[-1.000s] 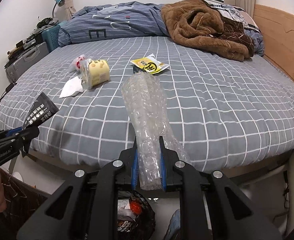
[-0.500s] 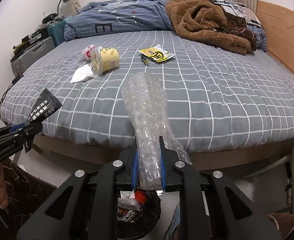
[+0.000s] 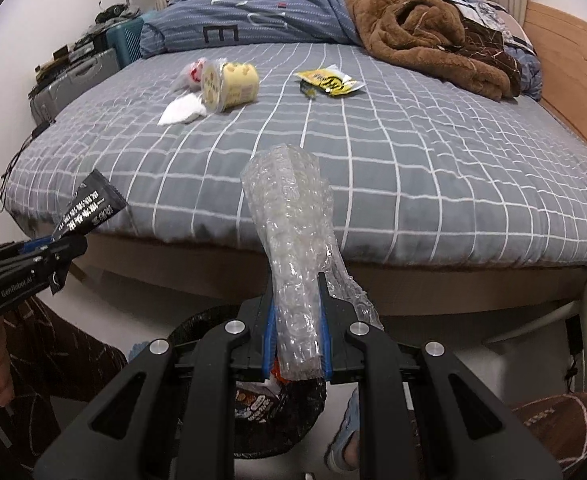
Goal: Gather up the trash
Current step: 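Carry the black packet and bubble wrap in both grippers down toward the bin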
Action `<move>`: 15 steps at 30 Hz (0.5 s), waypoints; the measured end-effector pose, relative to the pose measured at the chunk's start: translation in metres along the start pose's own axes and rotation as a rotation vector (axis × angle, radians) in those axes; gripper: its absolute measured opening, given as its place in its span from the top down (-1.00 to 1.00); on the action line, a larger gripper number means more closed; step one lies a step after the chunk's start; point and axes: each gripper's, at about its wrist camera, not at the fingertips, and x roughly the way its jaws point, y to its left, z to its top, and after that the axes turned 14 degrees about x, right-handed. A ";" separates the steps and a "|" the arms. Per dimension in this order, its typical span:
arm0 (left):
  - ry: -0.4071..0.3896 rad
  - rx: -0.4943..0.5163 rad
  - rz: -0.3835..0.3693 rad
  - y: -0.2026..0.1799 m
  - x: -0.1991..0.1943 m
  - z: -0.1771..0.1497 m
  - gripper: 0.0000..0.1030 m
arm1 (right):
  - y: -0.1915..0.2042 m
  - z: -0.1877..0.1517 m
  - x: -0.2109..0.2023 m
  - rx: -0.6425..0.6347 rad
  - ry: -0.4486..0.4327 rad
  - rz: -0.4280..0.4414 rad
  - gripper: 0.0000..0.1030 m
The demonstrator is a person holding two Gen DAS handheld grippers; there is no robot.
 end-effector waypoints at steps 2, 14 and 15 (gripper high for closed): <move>0.003 -0.002 0.000 0.001 0.000 -0.005 0.37 | 0.001 -0.004 0.000 0.000 0.007 -0.002 0.68; 0.053 0.008 -0.029 -0.010 0.007 -0.029 0.37 | -0.009 -0.015 -0.001 0.018 0.008 -0.035 0.68; 0.051 0.013 -0.028 -0.012 0.008 -0.029 0.37 | -0.011 -0.015 0.000 0.024 0.011 -0.035 0.68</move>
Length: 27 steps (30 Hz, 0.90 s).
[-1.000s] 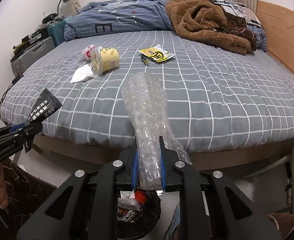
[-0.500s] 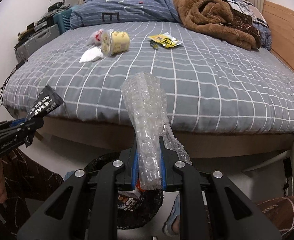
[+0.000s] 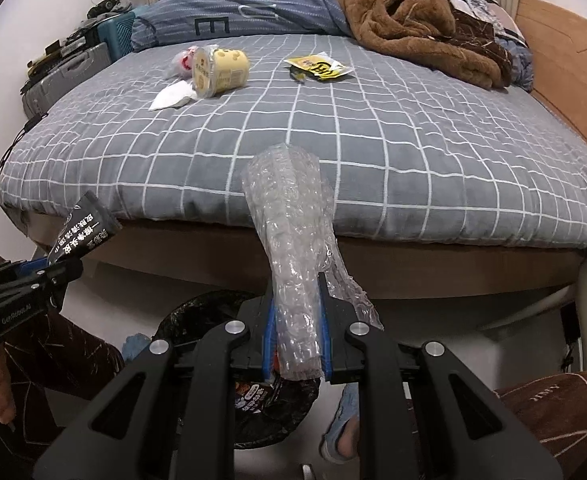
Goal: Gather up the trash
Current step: 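Carry the black packet and bubble wrap in both grippers down toward the bin, then open the left gripper over the bin while the right gripper releases the bubble wrap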
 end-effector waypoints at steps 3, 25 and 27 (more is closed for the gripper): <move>0.001 0.009 -0.007 -0.006 0.002 -0.002 0.37 | -0.006 -0.003 0.003 0.014 0.004 -0.001 0.68; 0.086 0.140 -0.114 -0.082 0.054 -0.013 0.36 | -0.045 -0.021 0.000 0.040 0.050 -0.027 0.68; 0.087 0.150 -0.117 -0.087 0.056 -0.013 0.35 | -0.046 -0.022 -0.001 0.039 0.050 -0.026 0.68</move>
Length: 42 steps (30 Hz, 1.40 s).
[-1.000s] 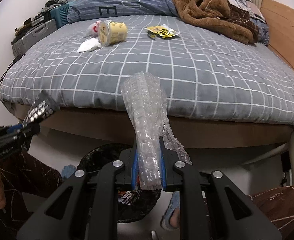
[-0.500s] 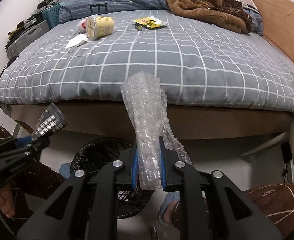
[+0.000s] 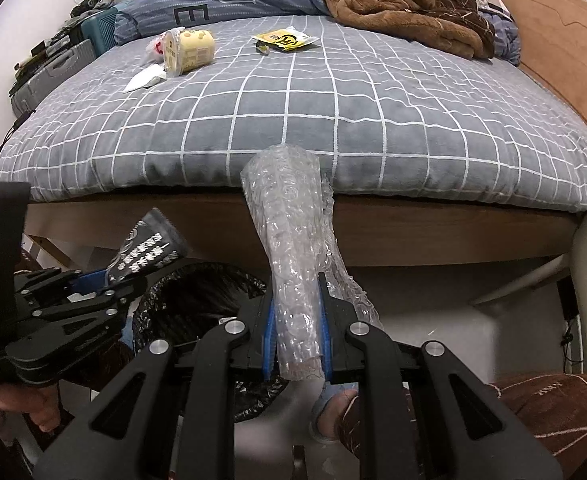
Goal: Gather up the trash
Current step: 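Open the left gripper over the bin while the right gripper releases the bubble wrap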
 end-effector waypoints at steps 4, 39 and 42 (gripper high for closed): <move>-0.008 0.008 -0.002 -0.002 0.000 0.002 0.18 | -0.001 -0.003 -0.005 0.007 -0.004 0.015 0.68; 0.051 -0.169 0.130 0.120 -0.011 -0.036 -0.89 | 0.114 -0.038 0.079 -0.181 0.316 0.093 0.68; 0.059 -0.195 0.133 0.128 -0.012 -0.041 -0.89 | 0.121 -0.041 0.087 -0.197 0.334 0.088 0.68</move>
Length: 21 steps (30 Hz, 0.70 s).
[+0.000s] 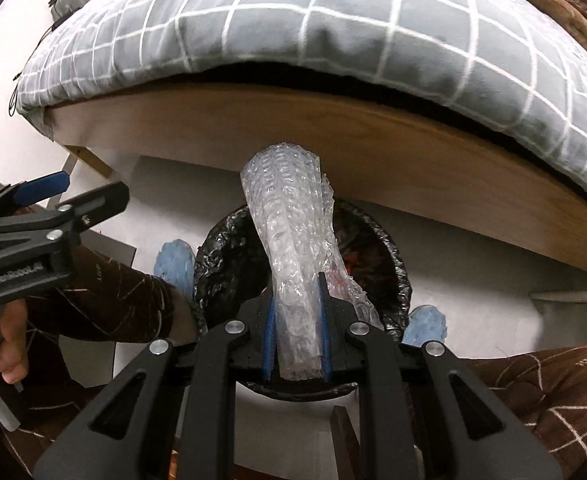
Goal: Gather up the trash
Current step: 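Open the left gripper over the bin while the right gripper releases the bubble wrap, then move both grippers back over the bed toward the yogurt cup and yellow packet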
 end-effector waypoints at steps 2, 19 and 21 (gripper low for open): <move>0.002 -0.014 -0.001 0.004 0.000 -0.001 -0.89 | 0.005 -0.001 0.004 -0.016 0.005 -0.008 0.68; -0.004 0.004 -0.001 -0.008 -0.002 0.006 -0.89 | -0.007 0.017 -0.012 0.061 -0.179 -0.114 -0.63; -0.012 0.005 0.003 -0.010 -0.007 0.008 -0.89 | -0.013 0.021 -0.021 0.077 -0.227 -0.122 -0.72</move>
